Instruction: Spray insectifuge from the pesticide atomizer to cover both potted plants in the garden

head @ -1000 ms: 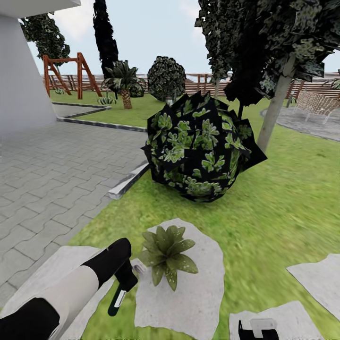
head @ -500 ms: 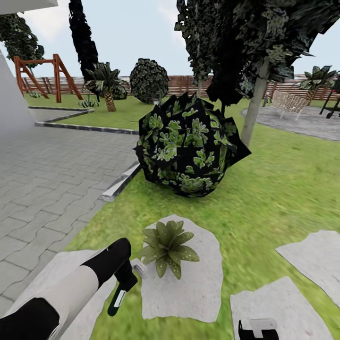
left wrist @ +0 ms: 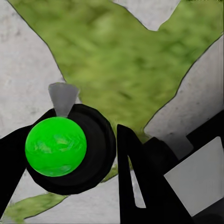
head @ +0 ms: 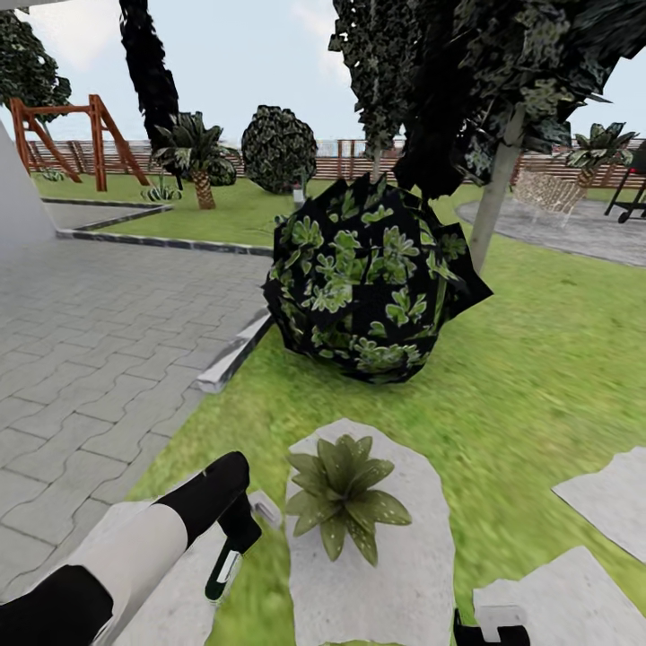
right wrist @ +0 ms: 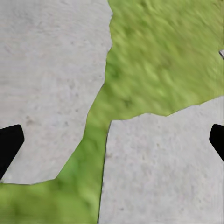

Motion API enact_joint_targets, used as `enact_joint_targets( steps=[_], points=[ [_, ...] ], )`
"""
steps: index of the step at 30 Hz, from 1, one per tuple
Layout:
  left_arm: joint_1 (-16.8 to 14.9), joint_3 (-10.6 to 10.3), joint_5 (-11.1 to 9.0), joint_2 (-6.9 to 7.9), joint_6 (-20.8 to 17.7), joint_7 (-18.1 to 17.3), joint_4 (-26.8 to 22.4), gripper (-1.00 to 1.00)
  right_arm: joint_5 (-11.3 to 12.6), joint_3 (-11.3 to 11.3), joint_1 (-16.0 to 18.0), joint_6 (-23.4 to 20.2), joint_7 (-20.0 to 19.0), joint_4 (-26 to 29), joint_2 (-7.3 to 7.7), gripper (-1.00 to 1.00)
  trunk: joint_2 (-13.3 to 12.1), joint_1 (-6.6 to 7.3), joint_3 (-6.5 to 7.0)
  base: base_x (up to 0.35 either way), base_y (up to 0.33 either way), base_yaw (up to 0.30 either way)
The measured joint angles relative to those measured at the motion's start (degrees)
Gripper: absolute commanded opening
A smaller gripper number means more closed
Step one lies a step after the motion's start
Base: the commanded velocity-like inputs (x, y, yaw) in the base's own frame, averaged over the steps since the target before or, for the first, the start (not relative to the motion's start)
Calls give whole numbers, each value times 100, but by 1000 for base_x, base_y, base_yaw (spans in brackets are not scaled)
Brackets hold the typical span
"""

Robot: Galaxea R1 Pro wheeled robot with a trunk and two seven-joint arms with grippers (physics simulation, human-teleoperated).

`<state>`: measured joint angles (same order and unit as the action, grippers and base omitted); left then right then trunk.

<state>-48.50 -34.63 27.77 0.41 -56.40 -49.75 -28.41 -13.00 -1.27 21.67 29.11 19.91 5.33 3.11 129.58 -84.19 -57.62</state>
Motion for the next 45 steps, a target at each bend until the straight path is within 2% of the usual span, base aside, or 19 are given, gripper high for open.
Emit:
enact_joint_targets(
  steps=[3, 8, 12, 22, 33, 45],
  points=[
    [0, 8, -2, -1, 8, 4, 5, -100, 3, 1, 0, 0, 2, 0, -10, 100, 0, -1, 3, 128, 94, -108],
    [8, 16, 17, 128, 118, -42, 42, -100, 3, 1, -1, 1, 3, 1, -5, 100, 0, -3, 26, 4, 3, -218],
    [9, 12, -2, 174, 119, -45, 21, -100, 3, 1, -1, 1, 3, 1, -4, 100, 0, -3, 45, 0, 0, -221],
    [9, -13, -9, 143, 167, -37, 60, -100, 3, 1, -1, 0, 2, 1, -4, 100, 0, -3, 92, -12, 21, -225],
    [8, 0, -15, 109, 133, -45, 87, -100, 4, 0, -1, -1, 0, 1, -7, 100, 0, -3, 97, -12, 289, -30],
    [8, 1, -20, 93, 135, -51, 88, -100, 4, 0, -1, -1, -1, 2, -7, 100, 0, -3, 97, 0, 305, -238]
  ],
)
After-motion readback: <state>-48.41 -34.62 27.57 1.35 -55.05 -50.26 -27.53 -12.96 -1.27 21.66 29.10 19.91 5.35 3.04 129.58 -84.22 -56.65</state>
